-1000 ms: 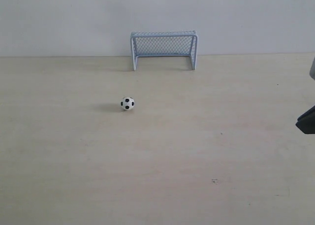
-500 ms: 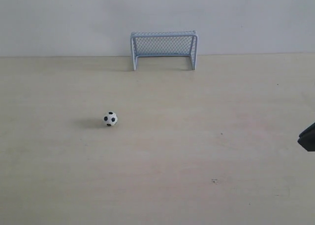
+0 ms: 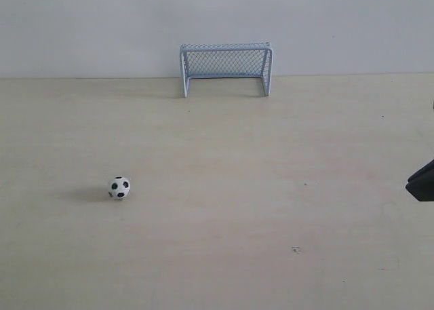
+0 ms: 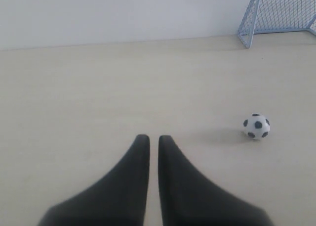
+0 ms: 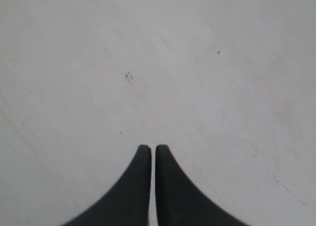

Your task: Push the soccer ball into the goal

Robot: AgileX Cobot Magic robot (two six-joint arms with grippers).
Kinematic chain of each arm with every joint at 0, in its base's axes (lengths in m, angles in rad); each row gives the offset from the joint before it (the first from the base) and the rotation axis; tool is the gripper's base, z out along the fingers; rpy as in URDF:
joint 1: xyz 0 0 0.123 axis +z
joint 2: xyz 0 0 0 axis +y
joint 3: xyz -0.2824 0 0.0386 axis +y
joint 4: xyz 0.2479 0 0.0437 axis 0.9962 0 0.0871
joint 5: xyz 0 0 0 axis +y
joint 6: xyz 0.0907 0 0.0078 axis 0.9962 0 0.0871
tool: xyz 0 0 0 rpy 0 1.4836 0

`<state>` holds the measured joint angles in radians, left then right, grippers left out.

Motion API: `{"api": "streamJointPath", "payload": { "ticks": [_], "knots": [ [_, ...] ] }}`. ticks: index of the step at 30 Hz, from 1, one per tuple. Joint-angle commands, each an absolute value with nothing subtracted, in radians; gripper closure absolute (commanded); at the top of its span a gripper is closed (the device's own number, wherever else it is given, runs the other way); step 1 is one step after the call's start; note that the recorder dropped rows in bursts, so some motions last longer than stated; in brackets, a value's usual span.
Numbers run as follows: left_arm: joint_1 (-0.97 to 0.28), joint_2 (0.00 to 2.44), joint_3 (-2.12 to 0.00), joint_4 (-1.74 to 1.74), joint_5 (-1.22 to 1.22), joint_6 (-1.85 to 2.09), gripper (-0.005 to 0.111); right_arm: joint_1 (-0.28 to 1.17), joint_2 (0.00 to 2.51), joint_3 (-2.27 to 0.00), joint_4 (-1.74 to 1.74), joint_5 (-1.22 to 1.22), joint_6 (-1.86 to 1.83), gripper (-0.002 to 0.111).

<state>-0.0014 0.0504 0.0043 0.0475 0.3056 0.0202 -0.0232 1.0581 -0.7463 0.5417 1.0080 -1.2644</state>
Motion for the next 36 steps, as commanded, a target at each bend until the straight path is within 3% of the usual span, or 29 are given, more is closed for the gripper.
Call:
{"api": "streamJointPath", "payload": {
  "ticks": [1,20,36],
  "knots": [
    [-0.009,0.054,0.0,0.041,0.293,0.008,0.1,-0.03,1.002,-0.745,0.567,0.954,-1.147,0.108],
    [-0.009,0.054,0.0,0.041,0.293,0.008,0.1,-0.03,0.799,-0.737,0.597,0.769,-0.885,0.108],
    [-0.009,0.054,0.0,0.041,0.293,0.008,0.1,-0.03,0.579,-0.427,0.686,0.4,-0.857,0.108]
  ]
}}
